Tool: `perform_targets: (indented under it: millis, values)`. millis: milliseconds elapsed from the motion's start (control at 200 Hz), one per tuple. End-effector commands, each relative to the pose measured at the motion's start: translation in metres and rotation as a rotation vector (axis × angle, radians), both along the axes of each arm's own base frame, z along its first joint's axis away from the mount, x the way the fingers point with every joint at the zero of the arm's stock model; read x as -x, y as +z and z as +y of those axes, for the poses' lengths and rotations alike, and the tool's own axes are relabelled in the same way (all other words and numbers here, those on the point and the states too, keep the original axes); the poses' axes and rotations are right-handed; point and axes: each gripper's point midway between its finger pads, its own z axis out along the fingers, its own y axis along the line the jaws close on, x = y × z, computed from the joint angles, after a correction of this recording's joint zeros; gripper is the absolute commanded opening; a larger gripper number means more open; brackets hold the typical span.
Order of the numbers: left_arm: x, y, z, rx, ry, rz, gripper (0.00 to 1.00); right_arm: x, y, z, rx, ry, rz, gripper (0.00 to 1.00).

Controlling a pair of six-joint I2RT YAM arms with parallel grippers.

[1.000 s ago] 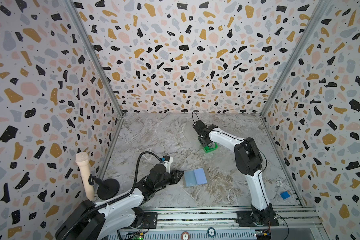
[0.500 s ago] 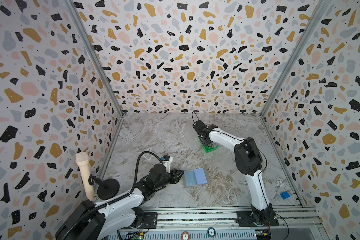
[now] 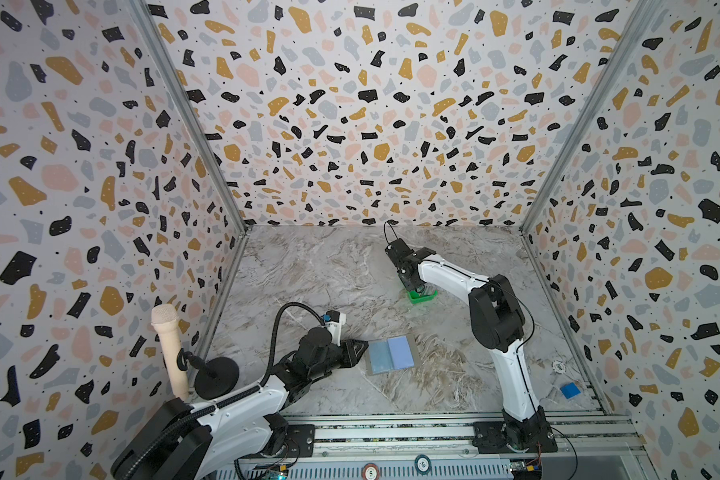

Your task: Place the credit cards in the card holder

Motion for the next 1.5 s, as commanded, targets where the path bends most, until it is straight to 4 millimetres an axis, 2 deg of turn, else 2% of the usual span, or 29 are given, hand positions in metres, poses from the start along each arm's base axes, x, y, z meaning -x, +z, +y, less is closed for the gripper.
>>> perform_targets:
  millis: [0,776,1221,1492]
  values:
    - [-0.002,0.004,-0.001,0.022,-0.004,-0.02,0.31,-0.003,0.028,0.0,-0.023,-0.007,-0.039,0.34]
    - [-0.002,0.005,-0.001,0.028,-0.002,-0.019,0.31,-0.005,0.037,0.0,-0.024,-0.011,-0.053,0.2]
    - [-0.001,0.006,-0.002,0.033,-0.004,-0.015,0.31,-0.007,0.053,-0.006,-0.015,-0.029,-0.092,0.08]
    - [-0.002,0.008,-0.002,0.038,-0.005,-0.018,0.31,-0.008,0.069,-0.018,-0.035,-0.059,-0.126,0.07]
